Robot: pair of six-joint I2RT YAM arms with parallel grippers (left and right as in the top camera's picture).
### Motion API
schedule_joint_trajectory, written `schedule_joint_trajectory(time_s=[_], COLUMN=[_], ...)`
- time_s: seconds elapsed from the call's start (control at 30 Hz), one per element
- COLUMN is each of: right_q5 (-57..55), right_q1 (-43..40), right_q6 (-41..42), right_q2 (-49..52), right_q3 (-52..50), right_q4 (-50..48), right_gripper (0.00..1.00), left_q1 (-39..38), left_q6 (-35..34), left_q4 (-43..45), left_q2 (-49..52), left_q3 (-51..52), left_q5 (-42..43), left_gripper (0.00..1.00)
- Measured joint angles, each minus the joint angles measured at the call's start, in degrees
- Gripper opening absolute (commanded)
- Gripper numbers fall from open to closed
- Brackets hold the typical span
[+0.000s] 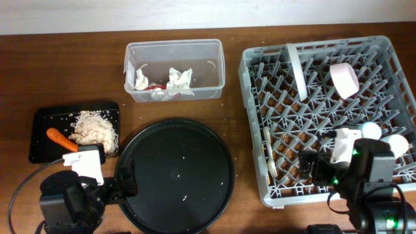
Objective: Sort waste into correct bins and load items into the dishwasher rack
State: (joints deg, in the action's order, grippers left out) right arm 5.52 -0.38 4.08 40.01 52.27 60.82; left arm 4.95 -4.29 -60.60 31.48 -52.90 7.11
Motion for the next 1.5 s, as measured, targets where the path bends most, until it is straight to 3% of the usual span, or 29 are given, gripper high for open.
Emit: schedule_joint_trajectory(time_s=[0.1, 0.23, 0.57, 0.77, 0.87, 0.93, 1.5], right_q5=[0.04, 0.0, -0.09, -0.07, -0.09, -0.11, -0.11], right_q1=[6.12, 4.94, 0.66, -1.9, -1.9, -1.9, -1.9], right_q6=[0.0, -0.2, -2.8, -3.28, -7.21, -9.31, -10.56], right_q2=[-0.22, -4.46, -37.51, -39.23, -39.36, -39.26, -39.32], right_q3=[0.0, -0.46, -35.67, -50.1, -51.54, -51.67, -51.67], right_q4=[0.02, -0.81, -39.52, -68.57, -65.79, -57.11, -57.09], right_gripper=[0.98, 0.98, 0.98, 0.98, 0.98, 0.98, 0.98], left_q1=[0.0, 0.0, 0.0, 0.0, 0.0, 0.0, 0.0], left_q6=[0.0, 0.0, 0.0, 0.0, 0.0, 0.0, 0.0], left_q4=[-0.02, -0.02, -0.2, -0.22, -0.22, -0.2, -0.2], left_q2=[0.0, 0.0, -0.04, -0.04, -0.04, -0.04, -0.04], left_q3=[0.0, 0.0, 0.22, 0.22, 0.22, 0.22, 0.22], left_q5=[0.04, 0.17, 0.2, 0.2, 0.2, 0.2, 0.2], left_gripper=[0.99, 0.99, 0.99, 0.99, 0.99, 0.99, 0.99])
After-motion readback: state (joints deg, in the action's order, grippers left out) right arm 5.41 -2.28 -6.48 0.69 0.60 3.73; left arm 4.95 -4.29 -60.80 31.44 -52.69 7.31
